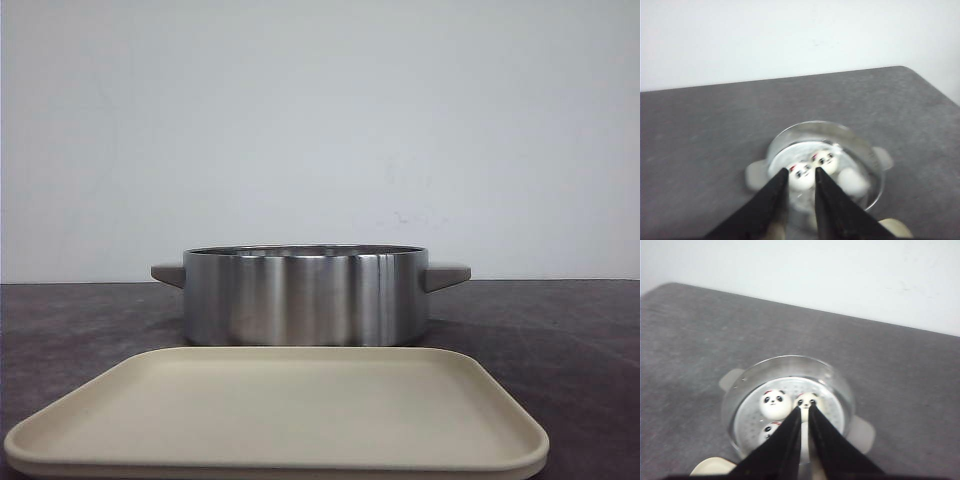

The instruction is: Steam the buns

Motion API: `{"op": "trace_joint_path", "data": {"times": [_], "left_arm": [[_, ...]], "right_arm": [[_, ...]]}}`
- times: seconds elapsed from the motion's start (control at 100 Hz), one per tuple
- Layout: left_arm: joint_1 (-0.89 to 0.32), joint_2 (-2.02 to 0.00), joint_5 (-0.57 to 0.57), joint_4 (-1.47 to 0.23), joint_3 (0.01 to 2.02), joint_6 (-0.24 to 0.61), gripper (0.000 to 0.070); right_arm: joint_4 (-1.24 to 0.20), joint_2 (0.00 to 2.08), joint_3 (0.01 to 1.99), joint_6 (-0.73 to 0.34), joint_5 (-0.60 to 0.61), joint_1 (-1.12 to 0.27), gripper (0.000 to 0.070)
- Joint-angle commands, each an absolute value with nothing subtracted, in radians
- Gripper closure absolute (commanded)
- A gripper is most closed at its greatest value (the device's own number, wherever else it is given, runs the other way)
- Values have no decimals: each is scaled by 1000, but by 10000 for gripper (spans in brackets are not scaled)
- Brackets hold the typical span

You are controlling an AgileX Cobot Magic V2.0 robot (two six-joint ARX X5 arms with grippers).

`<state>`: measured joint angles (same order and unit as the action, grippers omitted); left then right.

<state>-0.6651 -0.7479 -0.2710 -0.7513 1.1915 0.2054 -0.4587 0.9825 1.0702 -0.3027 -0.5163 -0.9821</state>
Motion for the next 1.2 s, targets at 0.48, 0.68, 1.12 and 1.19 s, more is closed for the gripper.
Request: {"op": "trace_joint_path", "data": {"times": [0.48,0.68,1.12,1.19], "left_arm": [[-672,-508,-324,-874,1142,218,683],[-672,-508,-325,-874,1142,218,683],[-672,-508,-325,-873,1142,218,683],[-672,-508,-324,-874,1142,218,683]], "right_arm": [[-313,972,993,-303,-524,-1011,683],[-313,972,993,-303,-524,-1011,683],[-316,959,992,-303,-527,-1005,683],[-330,912,977,-303,-521,-987,683]]}}
